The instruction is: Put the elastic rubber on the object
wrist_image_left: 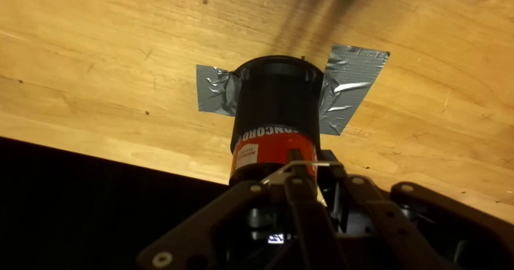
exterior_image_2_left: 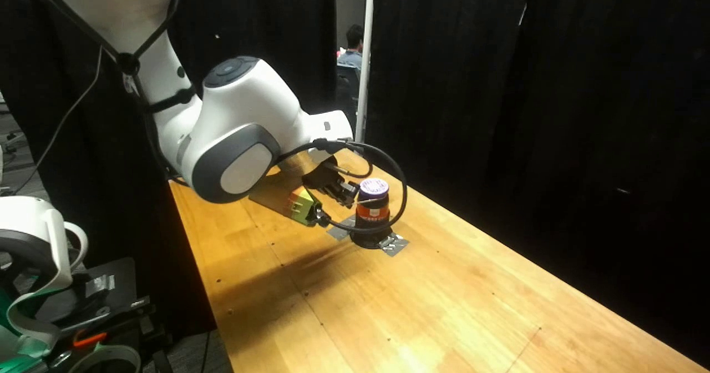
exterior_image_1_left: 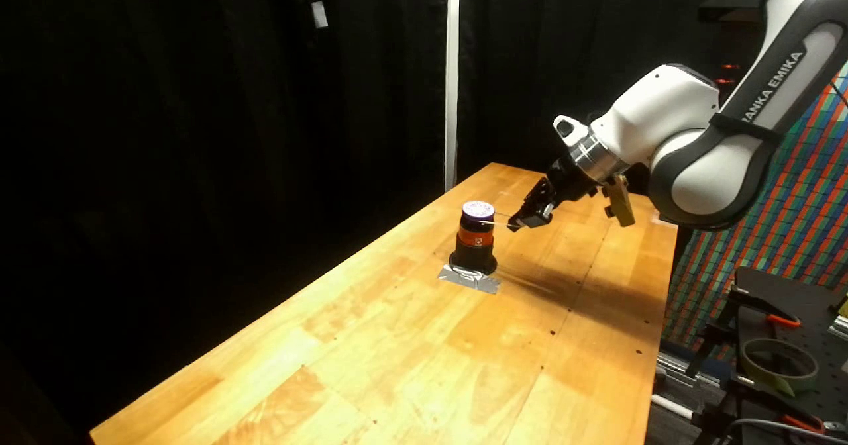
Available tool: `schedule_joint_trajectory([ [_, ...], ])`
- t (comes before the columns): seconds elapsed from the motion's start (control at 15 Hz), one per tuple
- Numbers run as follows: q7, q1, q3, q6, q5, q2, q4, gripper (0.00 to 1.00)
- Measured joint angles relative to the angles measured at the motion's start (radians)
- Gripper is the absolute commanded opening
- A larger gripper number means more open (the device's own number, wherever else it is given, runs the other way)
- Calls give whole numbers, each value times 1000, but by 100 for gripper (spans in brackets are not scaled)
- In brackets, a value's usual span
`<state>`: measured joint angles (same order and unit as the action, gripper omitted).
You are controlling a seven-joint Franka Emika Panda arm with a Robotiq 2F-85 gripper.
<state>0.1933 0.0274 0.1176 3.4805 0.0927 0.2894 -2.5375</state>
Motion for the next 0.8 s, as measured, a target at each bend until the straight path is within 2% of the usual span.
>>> schedule_joint_trajectory([
  [0.27, 51, -1, -55, 263, 103, 53, -62, 18],
  [0.6, 146, -1, -110, 596, 155, 175, -77, 17],
  [0.8, 182, -1, -131, 744, 191, 254, -72, 18],
])
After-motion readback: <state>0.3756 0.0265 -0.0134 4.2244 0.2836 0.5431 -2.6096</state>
